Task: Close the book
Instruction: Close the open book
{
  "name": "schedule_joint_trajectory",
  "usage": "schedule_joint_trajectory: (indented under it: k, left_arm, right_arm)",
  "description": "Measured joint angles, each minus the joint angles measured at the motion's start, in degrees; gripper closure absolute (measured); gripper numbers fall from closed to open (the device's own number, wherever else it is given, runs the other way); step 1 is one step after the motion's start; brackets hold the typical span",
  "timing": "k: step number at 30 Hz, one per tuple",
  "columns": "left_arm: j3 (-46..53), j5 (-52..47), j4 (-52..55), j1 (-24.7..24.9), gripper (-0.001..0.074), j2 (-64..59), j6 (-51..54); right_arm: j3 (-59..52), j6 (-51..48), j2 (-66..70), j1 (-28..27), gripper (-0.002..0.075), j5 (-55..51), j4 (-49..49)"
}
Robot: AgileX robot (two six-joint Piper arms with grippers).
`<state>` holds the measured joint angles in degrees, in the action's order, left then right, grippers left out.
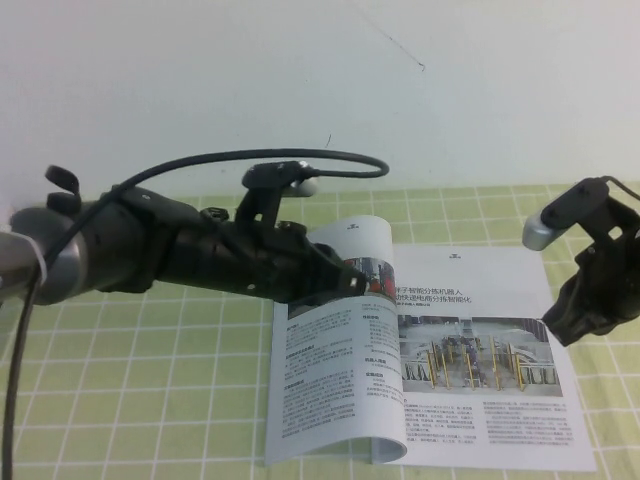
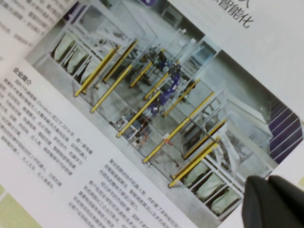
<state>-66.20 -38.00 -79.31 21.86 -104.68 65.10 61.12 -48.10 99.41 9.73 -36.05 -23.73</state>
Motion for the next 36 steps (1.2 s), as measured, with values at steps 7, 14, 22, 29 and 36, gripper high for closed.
schedule_joint_trajectory:
  k: [7, 14, 22, 29, 36]
  left_arm:
    - [0.00, 7.43, 31.02, -1.33, 0.0739, 2.36, -22.91]
    - [0.00, 11.47, 36.26, -1.42, 0.0739, -2.24, -30.04]
    - [0.00, 12.21, 28.39, -1.28, 0.0739, -6.83, -33.11]
    - [-0.21, 12.31, 17.52, 3.33, 0.0739, -8.57, -28.06]
    - [-0.21, 12.31, 0.70, 9.62, 0.0739, -8.74, -13.80]
  right_arm:
    - [0.00, 0.00, 6.06, 0.00, 0.0729, -0.54, -0.21]
    - [0.26, 0.15, 11.55, 0.00, 0.0729, -0.67, -0.82]
    - [0.74, 0.15, 11.93, 0.00, 0.0729, -1.89, -0.73]
    - [0.74, 0.15, 11.93, 0.00, 0.0729, -2.02, -0.84]
    - [0.74, 0.15, 12.05, -0.10, 0.0729, -2.02, -1.12]
